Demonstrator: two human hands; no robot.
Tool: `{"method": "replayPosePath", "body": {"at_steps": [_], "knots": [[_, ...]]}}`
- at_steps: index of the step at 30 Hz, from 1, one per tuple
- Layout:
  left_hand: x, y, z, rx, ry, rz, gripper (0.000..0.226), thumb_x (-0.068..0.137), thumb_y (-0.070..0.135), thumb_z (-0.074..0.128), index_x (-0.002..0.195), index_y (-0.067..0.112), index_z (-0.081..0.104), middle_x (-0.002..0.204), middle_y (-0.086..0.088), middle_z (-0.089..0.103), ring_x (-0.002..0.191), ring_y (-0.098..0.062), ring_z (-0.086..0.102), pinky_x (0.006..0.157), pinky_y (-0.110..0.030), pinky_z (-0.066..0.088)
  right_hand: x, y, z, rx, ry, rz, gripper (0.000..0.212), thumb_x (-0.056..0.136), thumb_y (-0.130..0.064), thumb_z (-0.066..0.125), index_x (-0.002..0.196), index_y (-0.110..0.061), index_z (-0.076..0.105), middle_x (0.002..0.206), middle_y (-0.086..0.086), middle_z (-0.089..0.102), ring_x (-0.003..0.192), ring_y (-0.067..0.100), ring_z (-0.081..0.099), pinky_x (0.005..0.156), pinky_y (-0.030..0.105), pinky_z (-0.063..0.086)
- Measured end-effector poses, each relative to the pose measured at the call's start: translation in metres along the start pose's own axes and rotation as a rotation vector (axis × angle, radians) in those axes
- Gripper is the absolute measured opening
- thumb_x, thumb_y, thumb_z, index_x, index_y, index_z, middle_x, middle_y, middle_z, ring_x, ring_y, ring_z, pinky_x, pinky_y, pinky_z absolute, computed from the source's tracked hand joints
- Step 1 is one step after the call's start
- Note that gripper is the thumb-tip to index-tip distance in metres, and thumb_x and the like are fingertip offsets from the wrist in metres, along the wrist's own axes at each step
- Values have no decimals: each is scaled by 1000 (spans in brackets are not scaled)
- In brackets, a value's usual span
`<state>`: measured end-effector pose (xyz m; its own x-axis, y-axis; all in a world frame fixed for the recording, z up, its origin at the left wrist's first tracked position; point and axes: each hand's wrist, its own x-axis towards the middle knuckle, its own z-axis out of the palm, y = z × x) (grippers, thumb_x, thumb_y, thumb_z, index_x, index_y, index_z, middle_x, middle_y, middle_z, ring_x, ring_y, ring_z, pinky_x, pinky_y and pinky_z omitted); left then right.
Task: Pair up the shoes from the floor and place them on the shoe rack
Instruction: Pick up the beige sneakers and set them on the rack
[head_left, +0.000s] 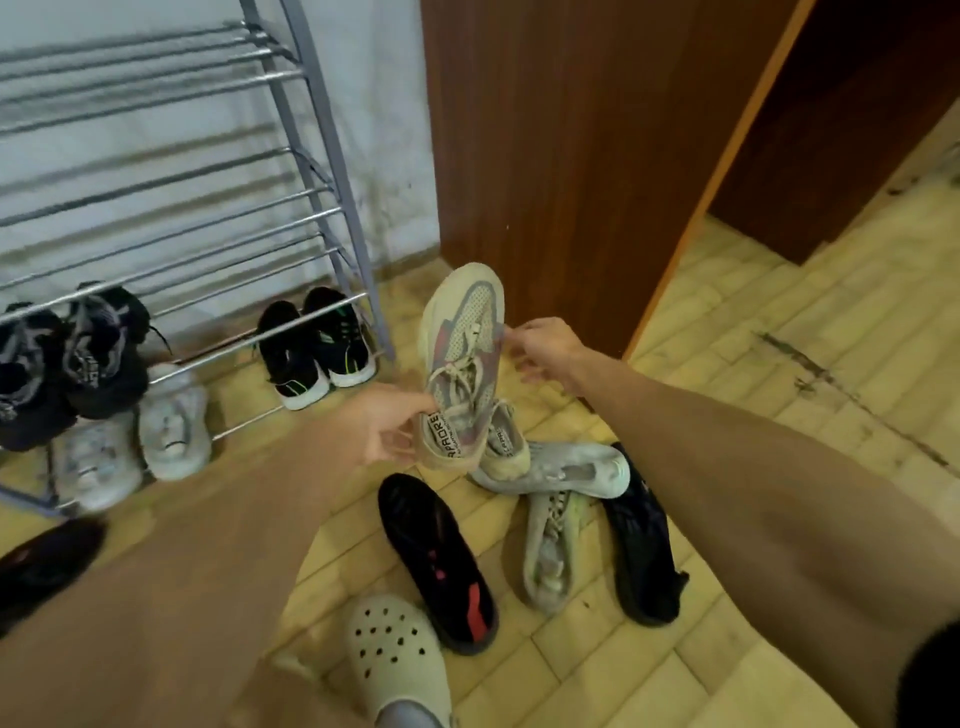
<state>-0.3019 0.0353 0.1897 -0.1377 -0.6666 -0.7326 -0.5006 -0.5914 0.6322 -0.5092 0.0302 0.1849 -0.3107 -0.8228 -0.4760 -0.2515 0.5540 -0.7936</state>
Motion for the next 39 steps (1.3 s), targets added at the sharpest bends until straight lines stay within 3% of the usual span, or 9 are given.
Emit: {"method": "replayPosePath", "body": {"at_steps": [6, 13, 16, 19, 22, 25, 31, 36, 39], "knots": [[47, -41, 13, -153, 38, -130, 10, 90, 11, 59, 100, 9, 57, 117, -16, 57, 106, -31, 56, 94, -43, 49, 31, 78, 17, -307, 11, 168, 37, 97, -22, 50, 126, -1, 54, 120, 15, 59, 106, 30, 62, 83, 39, 58], [94, -64, -3, -168, 57, -102, 30, 87, 15, 65, 113, 12, 51, 127, -16, 58, 118, -37, 55, 91, -47, 53, 73, 131, 63, -451, -51, 311, 27, 95, -27, 51, 81, -4, 54, 91, 13, 58, 82, 27, 59, 71, 36, 51], [104, -80, -7, -103, 141, -82, 39, 83, 16, 68, 119, 11, 53, 116, -15, 63, 108, -34, 62, 84, -44, 56, 92, 147, 78, -431, -139, 388, 45, 93, -32, 52, 123, 0, 47, 122, 22, 55, 106, 34, 59, 62, 36, 49], [105, -94, -6, -92, 146, -85, 31, 84, 17, 68, 111, 11, 55, 113, -15, 64, 103, -33, 64, 68, -36, 55, 103, 162, 85, -422, -94, 430, 75, 87, -30, 60, 146, -5, 21, 142, 25, 40, 123, 42, 50, 87, 48, 51], [101, -100, -5, -138, 96, -86, 33, 86, 15, 65, 117, 8, 56, 112, -16, 64, 95, -31, 62, 58, -32, 53, 97, 147, 84, -358, -60, 434, 67, 87, -24, 67, 138, 1, 32, 109, 21, 61, 90, 32, 65, 67, 40, 54], [95, -104, -7, -148, 89, -70, 32, 87, 15, 64, 116, 7, 58, 110, -18, 65, 92, -31, 63, 59, -32, 55, 87, 137, 75, -306, -94, 439, 27, 81, -13, 75, 94, 1, 56, 74, 14, 57, 58, 24, 57, 49, 33, 52], [71, -117, -14, -121, 180, -43, 10, 86, 19, 65, 90, 10, 67, 85, -12, 69, 73, -26, 65, 60, -33, 58, 47, 111, 69, -539, -194, 286, 18, 86, -15, 68, 87, 1, 60, 96, 20, 65, 101, 35, 68, 88, 40, 55], [50, -126, -32, -191, 298, -28, 7, 86, 16, 65, 81, 11, 68, 82, -11, 71, 68, -24, 67, 62, -35, 59, 33, 86, 56, -702, -223, 178, 31, 87, -12, 68, 106, 11, 60, 76, 16, 56, 99, 41, 69, 88, 47, 57], [39, -125, -47, -223, 361, -1, 8, 83, 17, 68, 79, 11, 67, 91, -16, 72, 77, -30, 68, 70, -41, 60, 24, 69, 56, -519, -208, 197, 21, 86, -13, 69, 89, 4, 58, 85, 18, 59, 95, 41, 69, 84, 51, 58]]}}
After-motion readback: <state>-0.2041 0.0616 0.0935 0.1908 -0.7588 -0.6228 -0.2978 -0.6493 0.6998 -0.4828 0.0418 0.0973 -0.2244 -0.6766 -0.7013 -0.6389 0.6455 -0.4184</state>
